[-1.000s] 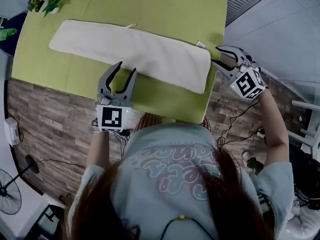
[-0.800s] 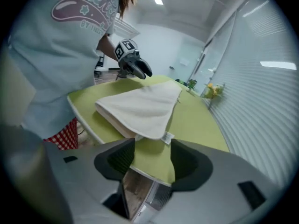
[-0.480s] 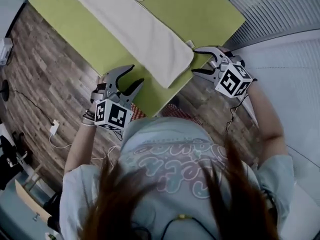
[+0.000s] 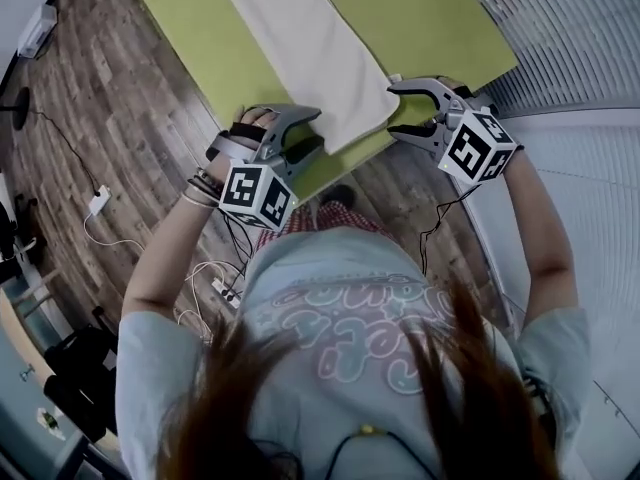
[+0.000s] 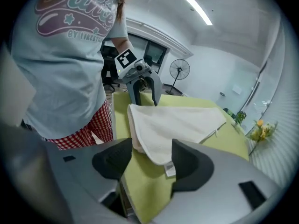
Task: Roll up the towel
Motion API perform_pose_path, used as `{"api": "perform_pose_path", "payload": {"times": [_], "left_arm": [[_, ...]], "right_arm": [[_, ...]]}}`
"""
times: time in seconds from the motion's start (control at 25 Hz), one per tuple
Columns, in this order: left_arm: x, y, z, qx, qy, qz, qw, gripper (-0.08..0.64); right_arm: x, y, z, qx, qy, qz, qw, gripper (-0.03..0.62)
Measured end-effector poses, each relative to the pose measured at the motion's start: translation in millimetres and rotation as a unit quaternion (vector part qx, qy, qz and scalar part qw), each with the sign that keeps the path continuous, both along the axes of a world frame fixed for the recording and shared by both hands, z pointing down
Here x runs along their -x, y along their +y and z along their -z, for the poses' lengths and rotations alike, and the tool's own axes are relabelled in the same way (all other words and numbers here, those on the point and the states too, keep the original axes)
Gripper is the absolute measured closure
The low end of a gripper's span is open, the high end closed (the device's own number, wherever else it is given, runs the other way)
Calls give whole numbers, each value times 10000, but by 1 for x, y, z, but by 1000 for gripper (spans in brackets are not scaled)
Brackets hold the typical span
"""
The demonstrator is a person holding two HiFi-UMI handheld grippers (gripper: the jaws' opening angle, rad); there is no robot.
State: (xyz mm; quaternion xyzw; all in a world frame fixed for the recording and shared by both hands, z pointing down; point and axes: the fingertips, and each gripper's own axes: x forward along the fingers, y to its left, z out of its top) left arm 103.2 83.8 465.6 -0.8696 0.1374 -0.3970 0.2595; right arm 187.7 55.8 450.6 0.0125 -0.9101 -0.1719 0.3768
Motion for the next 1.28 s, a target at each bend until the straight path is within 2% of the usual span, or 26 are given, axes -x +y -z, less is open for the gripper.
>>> {"api": "perform_pose_path", "payload": {"times": [0.12,0.2,0.32,0.44,0.6,0.64,0.68,0.8,0.84,0.88,0.92,0.96,1.08,1.12,1.2,1.24,1.28], "left_arm": [[-3,-3,5,-134,39,42,9999,367],[-6,-4,8,-148,166,174,9996,410],[-10,-7,11,-78,445,461,9979,500],[-6,-9,15,79,688,715,9950,518],[-3,-13,26,344,1090,979,9886,529],[-3,-12,27,404,1163,1011,9872,531],[-2,-12,29,423,1218,1036,9862,532],[-2,-12,32,258,1314,1108,9848,531],[-4,-12,30,211,1303,1092,9852,528],[-8,-11,26,216,1274,1047,9861,461],[-13,-11,22,265,1231,994,9871,338],[-16,-11,18,336,1167,943,9881,313],[-22,-13,12,377,921,800,9918,315],[-24,-15,11,279,828,757,9933,345],[-25,-17,10,78,604,683,9958,529],[-24,-17,11,73,562,681,9961,529],[-23,-17,14,154,628,727,9953,531]], "right_arm": [[5,3,-2,-18,122,219,9997,324],[11,4,-13,58,138,291,9995,324],[13,5,-22,223,-68,220,9995,335],[12,0,-20,332,-260,69,9991,339],[8,0,-15,140,-239,76,9996,426],[7,-1,-12,52,-260,40,9996,493],[6,-2,-9,-22,-296,-9,9996,525],[4,-4,1,-56,-462,-147,9988,557],[3,-3,2,-19,-501,-179,9986,560],[1,-3,3,-4,-522,-199,9984,561],[1,-3,5,-28,-534,-202,9984,561],[2,-4,8,-65,-549,-202,9983,563],[7,-10,14,8,-646,-257,9976,565],[7,-12,14,20,-627,-254,9977,565],[4,-14,8,-196,-363,-130,9991,560],[1,-14,3,-342,-189,-46,9992,544],[0,-12,-2,-401,-84,6,9992,500]]}}
